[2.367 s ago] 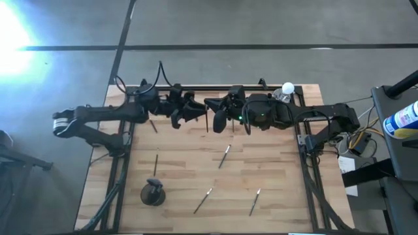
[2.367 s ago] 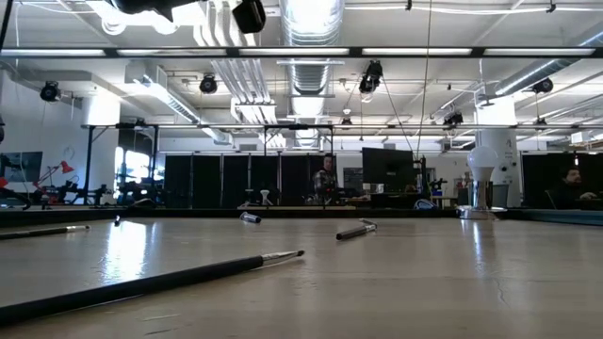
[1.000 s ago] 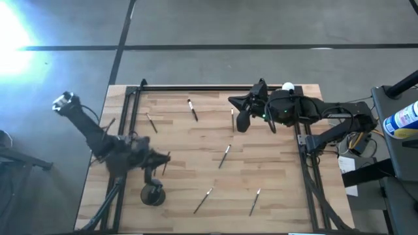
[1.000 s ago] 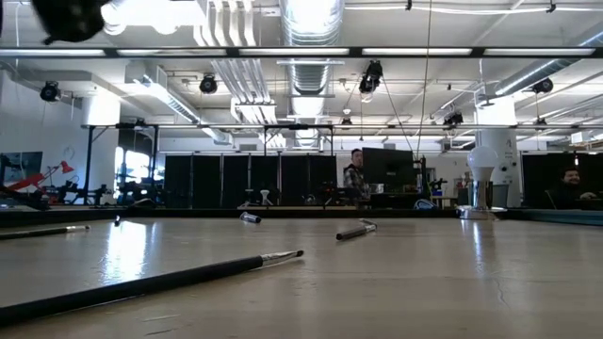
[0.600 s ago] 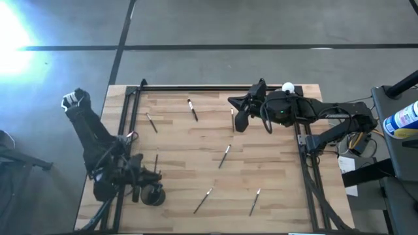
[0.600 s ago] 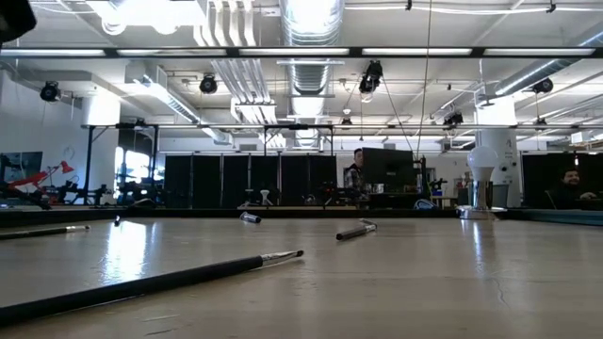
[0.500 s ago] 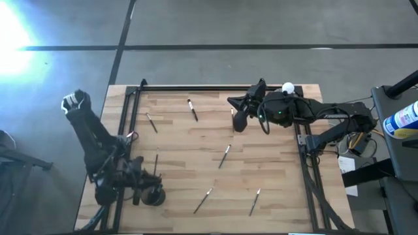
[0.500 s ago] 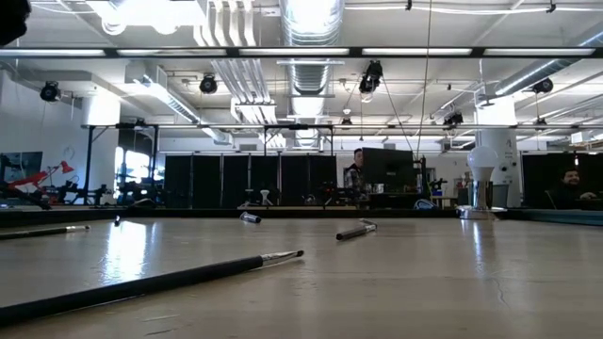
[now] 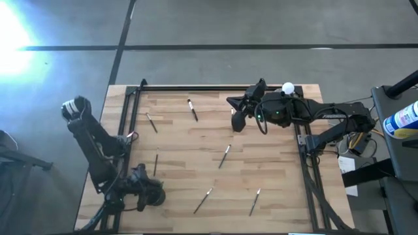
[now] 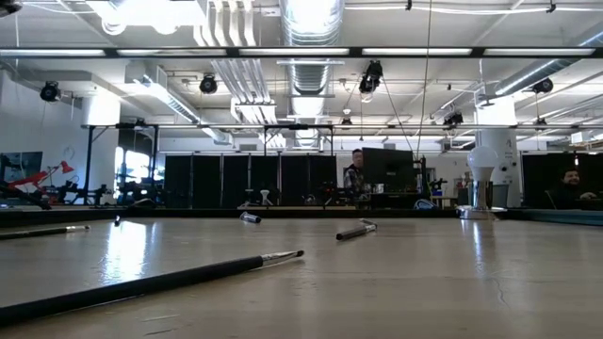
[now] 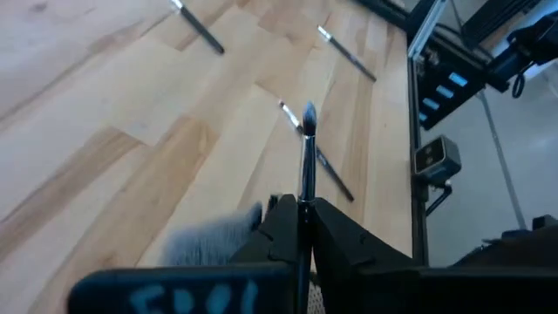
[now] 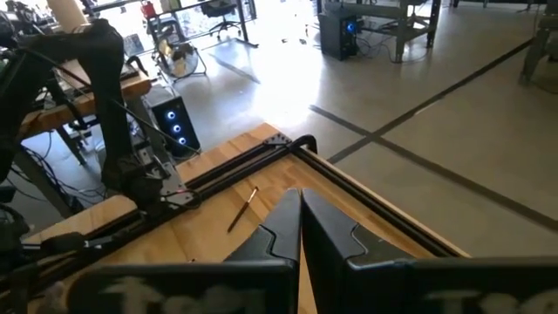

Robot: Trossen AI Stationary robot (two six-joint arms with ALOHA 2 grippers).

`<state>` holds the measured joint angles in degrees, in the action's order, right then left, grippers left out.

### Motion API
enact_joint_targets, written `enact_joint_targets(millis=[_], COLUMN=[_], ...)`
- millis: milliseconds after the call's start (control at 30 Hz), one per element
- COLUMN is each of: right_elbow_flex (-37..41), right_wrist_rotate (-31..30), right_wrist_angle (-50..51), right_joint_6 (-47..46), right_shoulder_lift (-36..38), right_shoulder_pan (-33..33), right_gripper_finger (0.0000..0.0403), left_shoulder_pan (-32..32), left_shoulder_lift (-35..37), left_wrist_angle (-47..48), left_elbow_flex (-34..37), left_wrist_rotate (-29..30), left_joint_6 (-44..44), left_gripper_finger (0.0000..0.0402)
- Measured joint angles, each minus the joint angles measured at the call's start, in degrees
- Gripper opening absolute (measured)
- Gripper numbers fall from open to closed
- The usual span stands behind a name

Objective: Pick & Place Makeup Brushes
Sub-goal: Put the eyeshadow brush into the holder

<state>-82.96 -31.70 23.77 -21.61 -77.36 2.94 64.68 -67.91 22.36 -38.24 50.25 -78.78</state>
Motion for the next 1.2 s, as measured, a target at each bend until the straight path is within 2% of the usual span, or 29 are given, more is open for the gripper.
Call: enact_joint_targets(millis=[167,400,633,767,900,1000,1067,1200], right_elbow_flex=[0.00,0.00,0.00,0.04,1.75,5.55,9.15,17.56], right_wrist_rotate=[0.00,0.00,0.38,0.89,4.45,5.61,6.26,7.62], right_wrist_angle=[-0.02,0.00,0.13,3.49,6.10,4.09,1.12,-6.10], right_joint_6=[1.88,3.23,5.16,5.78,6.30,6.63,6.64,5.35], right_shoulder_lift=[0.00,0.00,0.03,0.41,1.12,2.48,3.88,7.54], right_shoulder_pan=[0.00,0.00,0.00,0.00,-0.14,-0.11,-0.27,-0.37], right_gripper_finger=[0.0008,0.0008,0.0008,0.0008,0.0008,0.0008,0.0008,0.0008], left_shoulder_pan=[0.16,0.16,-0.07,-2.78,-8.79,-16.36,-23.18,-38.94], left_shoulder_lift=[-0.45,0.04,4.05,8.60,13.05,15.12,15.89,15.52], left_wrist_angle=[-0.05,0.40,9.68,13.07,13.25,13.70,13.77,14.37], left_elbow_flex=[-0.43,-1.79,-8.22,-10.05,-9.55,-9.01,-8.39,-6.49], left_wrist_rotate=[-0.37,-2.95,-1.99,-1.55,-2.24,-5.71,-10.28,-22.99], left_joint_6=[-1.49,-3.44,-2.52,-2.46,0.14,4.54,8.00,14.79], left_gripper_finger=[0.0052,0.0060,0.0061,0.0055,0.0023,0.0004,0.0003,0.0000])
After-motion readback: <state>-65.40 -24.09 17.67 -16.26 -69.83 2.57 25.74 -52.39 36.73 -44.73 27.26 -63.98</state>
